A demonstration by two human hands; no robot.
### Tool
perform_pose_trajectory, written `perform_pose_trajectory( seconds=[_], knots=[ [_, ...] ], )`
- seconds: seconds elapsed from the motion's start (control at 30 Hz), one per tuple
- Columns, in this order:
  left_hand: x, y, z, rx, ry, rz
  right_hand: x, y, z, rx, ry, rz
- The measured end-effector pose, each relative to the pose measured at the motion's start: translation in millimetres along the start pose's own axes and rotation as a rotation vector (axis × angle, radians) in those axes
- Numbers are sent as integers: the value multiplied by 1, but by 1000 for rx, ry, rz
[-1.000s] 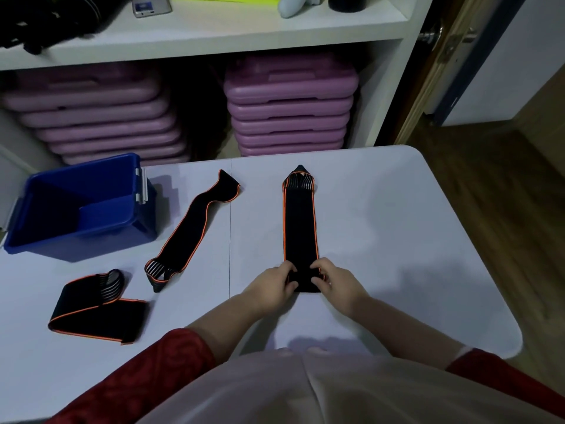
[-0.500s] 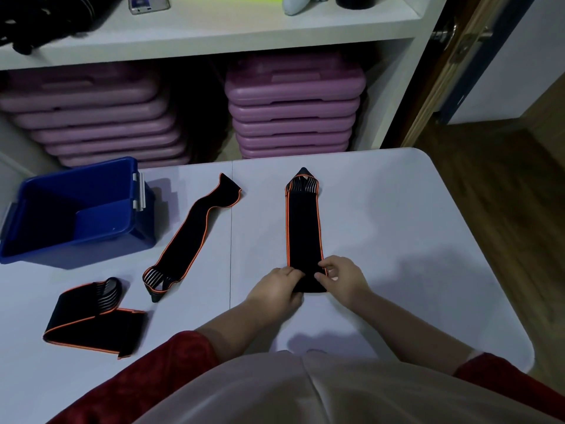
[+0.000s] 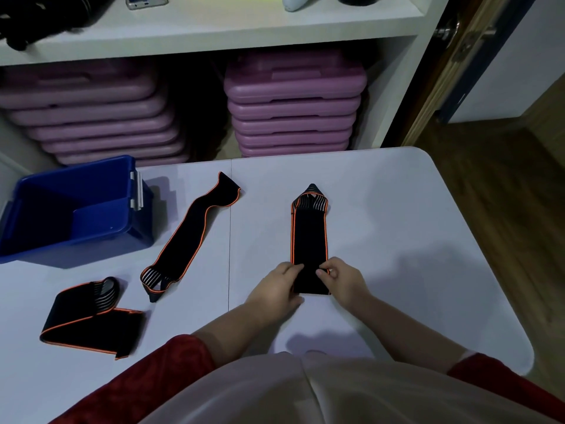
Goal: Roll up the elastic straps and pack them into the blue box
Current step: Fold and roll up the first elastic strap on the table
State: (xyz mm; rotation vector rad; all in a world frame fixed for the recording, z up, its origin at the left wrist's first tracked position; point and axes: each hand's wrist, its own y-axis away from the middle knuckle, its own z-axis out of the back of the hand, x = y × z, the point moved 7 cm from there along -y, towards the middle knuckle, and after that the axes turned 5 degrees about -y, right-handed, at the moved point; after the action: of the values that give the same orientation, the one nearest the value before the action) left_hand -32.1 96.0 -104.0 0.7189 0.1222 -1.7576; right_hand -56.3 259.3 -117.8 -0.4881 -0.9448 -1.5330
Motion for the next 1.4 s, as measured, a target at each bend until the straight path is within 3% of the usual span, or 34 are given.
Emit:
perform_pose_trajectory(
  seconds=[0.17,0.33,0.5,0.7,0.77,0.83,0.9,1.0,1.1,1.27,1.4],
  knots=[
    [-7,-9,12,21,-100,-47,9,-4,4,53,97,73],
    [3,-17,14,120,61,59,16,19,9,106,76,308],
    [2,-13,9,106,173,154,2,3,8,162,96,150],
    [-6,-14,9,4,-182,27,-11,-16,11,158,208,-171],
    [-11,-18,11,-10,-222,-33,-7,-16,19,51,139,-145],
    [-12,-22,12,37,-214,-57,7,-12,24,-3,43,17],
    [-10,-25,15,90,-150,-46,16,-4,20,88,39,163],
    [-2,-27,13,190,28,12,13,8,16,208,39,220],
    [1,-22,13,210,119,101,6,9,15,238,28,202],
    [-5,-14,22,-7,171,25,0,-6,16,183,-18,79],
    [-9,-12,9,-31,-116,-137,0,-18,18,162,-12,2]
  ],
)
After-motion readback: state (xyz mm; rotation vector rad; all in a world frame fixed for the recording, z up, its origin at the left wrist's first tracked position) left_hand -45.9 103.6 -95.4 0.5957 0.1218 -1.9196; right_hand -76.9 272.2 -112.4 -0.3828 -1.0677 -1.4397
